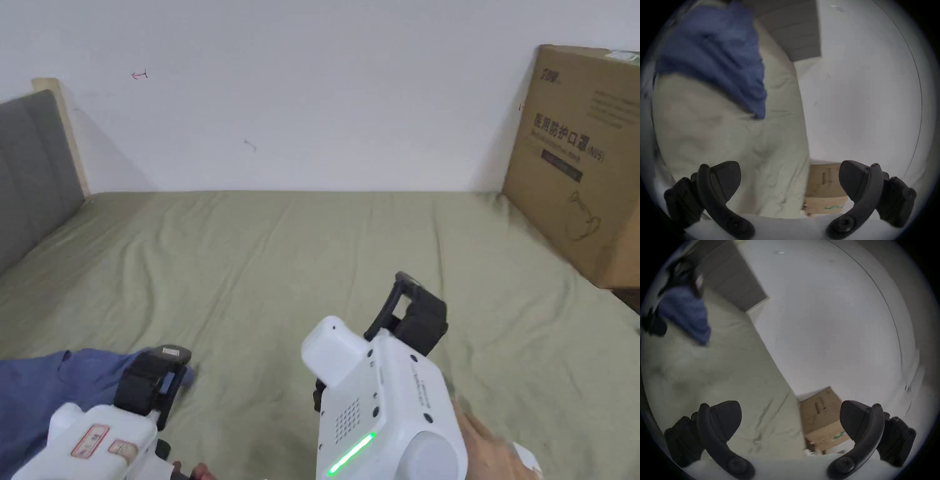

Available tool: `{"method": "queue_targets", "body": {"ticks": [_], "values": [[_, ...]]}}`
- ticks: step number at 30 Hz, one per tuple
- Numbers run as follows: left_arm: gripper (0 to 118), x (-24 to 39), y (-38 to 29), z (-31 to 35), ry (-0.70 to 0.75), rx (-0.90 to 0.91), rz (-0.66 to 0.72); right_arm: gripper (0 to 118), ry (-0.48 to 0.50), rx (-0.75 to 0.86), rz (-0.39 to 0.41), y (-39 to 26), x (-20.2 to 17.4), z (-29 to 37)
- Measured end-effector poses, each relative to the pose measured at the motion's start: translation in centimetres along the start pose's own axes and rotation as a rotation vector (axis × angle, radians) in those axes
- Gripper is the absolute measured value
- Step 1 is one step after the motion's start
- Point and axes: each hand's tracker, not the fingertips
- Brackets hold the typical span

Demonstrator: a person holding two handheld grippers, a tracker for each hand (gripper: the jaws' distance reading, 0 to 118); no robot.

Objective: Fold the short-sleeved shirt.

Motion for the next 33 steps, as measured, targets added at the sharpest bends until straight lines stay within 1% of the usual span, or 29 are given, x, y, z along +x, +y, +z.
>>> {"method": "queue_targets", "body": {"ticks": [1, 2, 3, 4, 5, 6, 7, 8, 9, 10, 11, 13, 15, 17, 19, 20, 22, 23, 24, 25, 26, 27, 28, 30, 31, 33], "values": [[118, 1.9, 0.2, 0.4, -0.004, 0.028, -0.143, 118, -0.014, 0.006, -0.136, 0.3, 1.5, 0.1], [118, 3.8, 0.1, 0.8, -0.02, 0.064, -0.275, 118, -0.01, 0.001, -0.312, 0.4, 3.2, 0.0], [118, 6.2, -0.3, 1.6, -0.021, 0.104, -0.431, 118, -0.003, -0.022, -0.512, 0.3, 5.0, -0.2], [118, 8.2, -1.0, 2.2, -0.035, 0.154, -0.605, 118, 0.017, -0.028, -0.729, -0.3, 6.8, -0.2], [118, 9.8, -1.8, 2.8, -0.055, 0.196, -0.753, 118, 0.049, -0.017, -0.911, -1.4, 8.0, -0.2], [118, 11.1, -2.8, 3.3, -0.075, 0.228, -0.917, 118, 0.033, -0.037, -1.034, -2.5, 8.7, -0.3], [118, 12.1, -4.0, 4.1, -0.094, 0.261, -1.065, 118, -0.015, -0.062, -1.084, -3.4, 8.9, -0.3], [118, 12.5, -5.2, 4.5, -0.097, 0.28, -1.177, 118, -0.076, -0.089, -1.056, -4.5, 8.7, -0.4], [118, 12.8, -6.4, 4.7, -0.079, 0.289, -1.279, 118, -0.123, -0.093, -0.999, -5.6, 8.2, -0.4], [118, 12.7, -7.4, 4.8, -0.047, 0.3, -1.325, 118, -0.145, -0.113, -0.949, -6.4, 7.8, -0.4], [118, 12.3, -7.8, 5.0, -0.032, 0.317, -1.356, 118, -0.143, -0.142, -0.915, -6.9, 7.6, -0.4], [118, 11.7, -8.4, 5.0, -0.04, 0.319, -1.31, 118, -0.123, -0.134, -0.923, -7.2, 7.5, -0.2], [118, 11.8, -7.8, 5.1, -0.058, 0.294, -1.257, 118, -0.105, -0.115, -0.912, -6.7, 8.1, 0.2], [118, 12.1, -7.2, 5.5, -0.086, 0.281, -1.177, 118, -0.135, -0.098, -0.857, -5.6, 8.3, 0.4], [118, 12.6, -6.2, 5.5, -0.051, 0.278, -1.118, 118, -0.15, -0.069, -0.8, -5.0, 8.4, 0.7], [118, 12.8, -5.9, 5.5, -0.023, 0.269, -1.1, 118, -0.14, -0.069, -0.787, -4.7, 8.4, 0.8], [117, 12.6, -5.3, 5.3, -0.023, 0.265, -1.1, 118, -0.139, -0.078, -0.784, -4.4, 8.2, 1.1], [112, 12.4, -5.3, 5.3, -0.021, 0.267, -1.099, 118, -0.136, -0.084, -0.786, -4.5, 8.1, 1.2], [91, 12.0, -5.3, 5.4, -0.025, 0.269, -1.102, 115, -0.115, -0.089, -0.795, -4.6, 8.1, 1.2], [59, 11.8, -5.4, 5.4, -0.016, 0.274, -1.11, 106, -0.073, -0.084, -0.803, -4.8, 8.0, 1.2], [24, 11.7, -5.6, 5.1, 0.017, 0.286, -1.132, 75, -0.077, -0.076, -0.796, -4.8, 7.8, 1.5], [3, 11.6, -5.9, 4.9, 0.045, 0.3, -1.176, 11, -0.146, -0.098, -0.761, -4.7, 7.6, 1.3], [2, 11.4, -6.0, 4.9, 0.04, 0.299, -1.2, 3, -0.204, -0.125, -0.737, -4.7, 7.4, 1.3], [0, 11.2, -5.8, 4.8, 0.001, 0.244, -1.206, 3, -0.112, -0.089, -0.802, -5.3, 8.1, 1.2], [0, 11.2, -5.9, 4.8, 0.001, 0.24, -1.189, 3, -0.092, -0.098, -0.832, -5.4, 8.4, 1.0], [0, 11.1, -5.7, 4.5, -0.002, 0.218, -1.161, 1, -0.106, -0.113, -0.831, -5.4, 8.3, 0.8]]}}
